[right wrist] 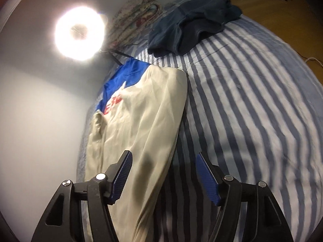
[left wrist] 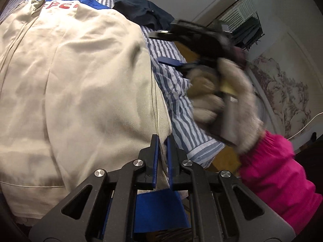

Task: Fold large clothes

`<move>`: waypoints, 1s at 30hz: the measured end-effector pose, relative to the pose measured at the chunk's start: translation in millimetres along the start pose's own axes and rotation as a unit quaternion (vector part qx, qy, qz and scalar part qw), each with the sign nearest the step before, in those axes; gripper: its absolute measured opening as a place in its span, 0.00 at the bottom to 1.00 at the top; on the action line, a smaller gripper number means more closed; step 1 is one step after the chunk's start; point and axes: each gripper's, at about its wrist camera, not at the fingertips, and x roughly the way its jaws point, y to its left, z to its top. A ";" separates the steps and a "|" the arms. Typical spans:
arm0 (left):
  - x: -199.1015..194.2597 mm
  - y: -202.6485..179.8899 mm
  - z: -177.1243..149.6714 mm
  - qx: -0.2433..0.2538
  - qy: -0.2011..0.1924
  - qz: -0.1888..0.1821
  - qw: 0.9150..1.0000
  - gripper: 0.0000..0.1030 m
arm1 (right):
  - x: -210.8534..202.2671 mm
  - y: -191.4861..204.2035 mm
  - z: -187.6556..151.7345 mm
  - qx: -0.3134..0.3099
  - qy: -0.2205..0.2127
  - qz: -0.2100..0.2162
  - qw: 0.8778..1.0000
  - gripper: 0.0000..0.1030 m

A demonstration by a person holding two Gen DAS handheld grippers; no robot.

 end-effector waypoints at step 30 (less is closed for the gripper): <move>-104.4 124.9 -34.3 -0.130 -0.072 0.007 0.989 0.03 | 149.9 223.5 -22.3 -0.248 0.055 -0.078 0.964 0.04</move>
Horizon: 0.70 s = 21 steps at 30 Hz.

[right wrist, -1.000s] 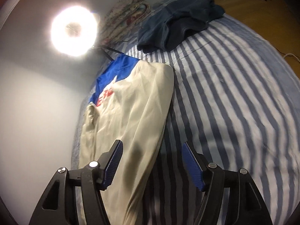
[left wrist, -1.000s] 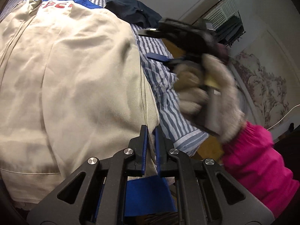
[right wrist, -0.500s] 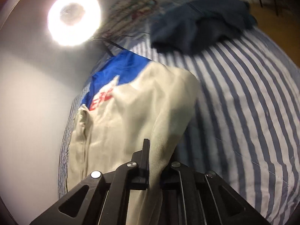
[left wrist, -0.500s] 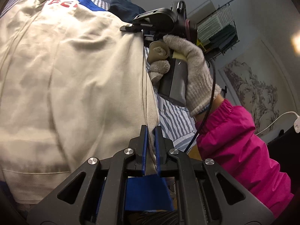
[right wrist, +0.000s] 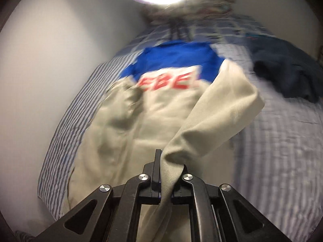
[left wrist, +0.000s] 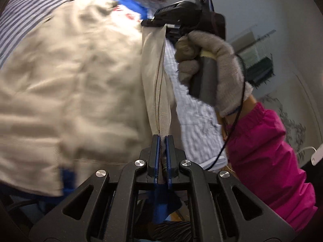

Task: Fold large clothes

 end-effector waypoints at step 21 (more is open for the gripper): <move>-12.1 17.3 -23.4 0.011 0.021 0.027 0.999 0.00 | 17.2 -22.0 31.7 0.034 0.000 0.006 0.999 0.44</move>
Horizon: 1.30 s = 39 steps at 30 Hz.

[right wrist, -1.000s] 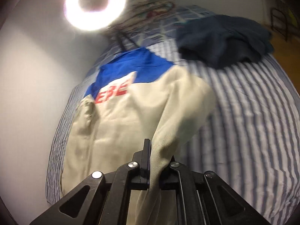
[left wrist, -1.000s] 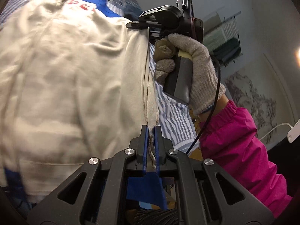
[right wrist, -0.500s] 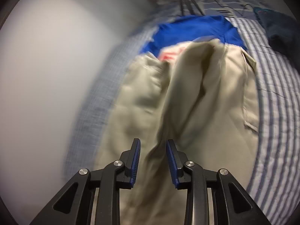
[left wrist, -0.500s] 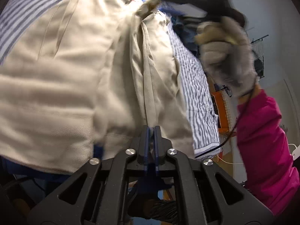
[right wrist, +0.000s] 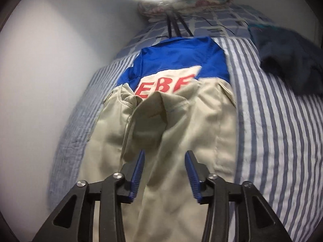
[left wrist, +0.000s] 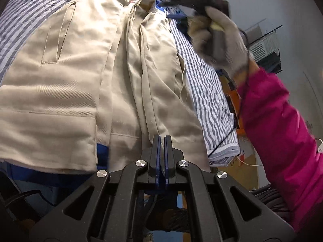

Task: Fold large clothes

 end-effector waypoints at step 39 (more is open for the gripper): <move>-13.9 17.6 -5.1 0.044 -0.009 0.083 0.996 0.06 | -50.8 23.6 -5.0 -0.036 -0.030 0.017 0.999 0.31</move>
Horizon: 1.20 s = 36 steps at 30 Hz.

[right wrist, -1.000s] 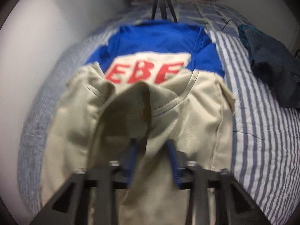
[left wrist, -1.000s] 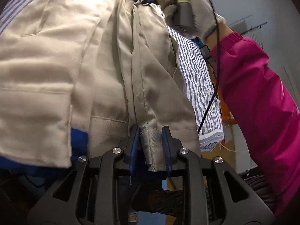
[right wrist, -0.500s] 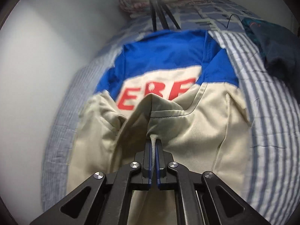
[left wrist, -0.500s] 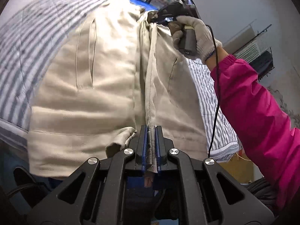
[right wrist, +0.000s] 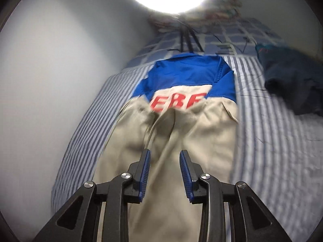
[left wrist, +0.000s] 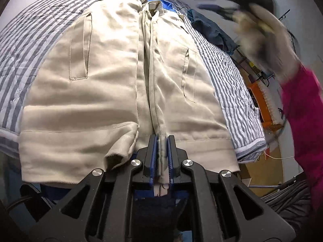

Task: Fold large clothes
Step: 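Open the left tool and lift both tools away from the folded jacket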

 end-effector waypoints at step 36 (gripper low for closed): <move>-12.7 43.9 9.7 0.087 -0.003 0.038 0.995 0.27 | -52.5 73.6 -292.5 -0.178 0.069 -0.024 0.981 0.35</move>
